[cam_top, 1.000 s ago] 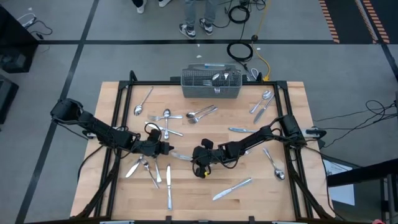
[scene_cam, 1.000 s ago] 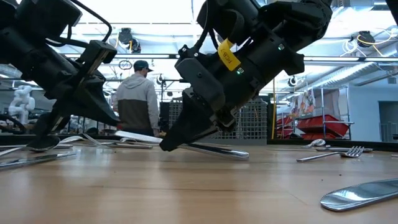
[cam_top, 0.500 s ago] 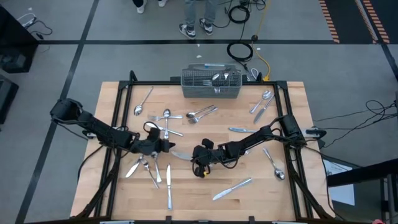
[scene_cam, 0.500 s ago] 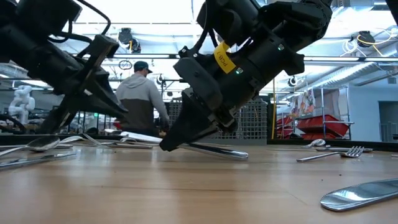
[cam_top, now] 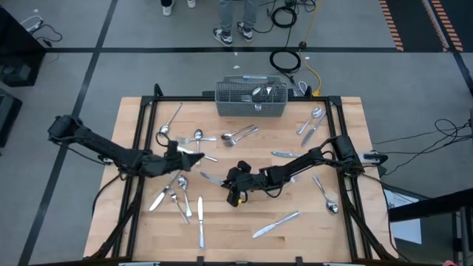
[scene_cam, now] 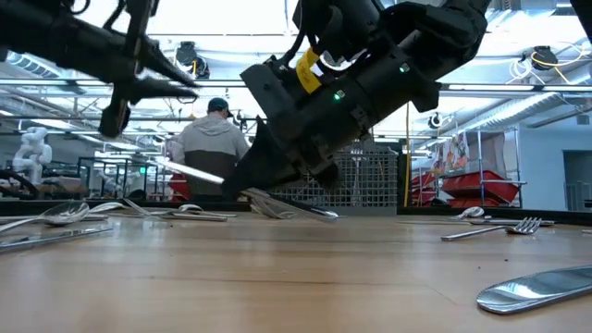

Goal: Sort silverware

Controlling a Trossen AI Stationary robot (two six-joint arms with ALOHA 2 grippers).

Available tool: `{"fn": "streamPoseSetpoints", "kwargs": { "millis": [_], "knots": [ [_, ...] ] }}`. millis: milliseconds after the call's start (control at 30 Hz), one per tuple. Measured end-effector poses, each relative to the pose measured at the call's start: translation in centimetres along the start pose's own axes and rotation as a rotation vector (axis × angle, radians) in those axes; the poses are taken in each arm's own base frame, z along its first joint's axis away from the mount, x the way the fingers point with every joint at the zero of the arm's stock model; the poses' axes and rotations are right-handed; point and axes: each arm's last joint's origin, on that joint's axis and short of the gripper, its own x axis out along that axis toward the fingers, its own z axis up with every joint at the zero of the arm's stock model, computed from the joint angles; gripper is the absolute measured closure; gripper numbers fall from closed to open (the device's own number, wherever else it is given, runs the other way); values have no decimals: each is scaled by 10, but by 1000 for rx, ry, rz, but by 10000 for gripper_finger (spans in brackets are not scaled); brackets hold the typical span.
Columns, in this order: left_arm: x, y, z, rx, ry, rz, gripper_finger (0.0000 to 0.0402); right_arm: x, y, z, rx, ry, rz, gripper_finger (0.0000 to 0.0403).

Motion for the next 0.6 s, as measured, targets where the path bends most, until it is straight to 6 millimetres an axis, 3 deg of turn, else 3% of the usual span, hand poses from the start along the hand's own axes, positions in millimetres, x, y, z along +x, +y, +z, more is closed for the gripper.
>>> {"fn": "streamPoseSetpoints", "kwargs": {
  "millis": [267, 600],
  "knots": [
    [-14, -10, 18, 57, -91, -62, 354, 3, -12, 20, 36, -114, 18, 388],
    [-16, -11, 21, 80, -115, -61, 353, -9, -33, 51, 5, -192, -13, 388]
  ]
}}
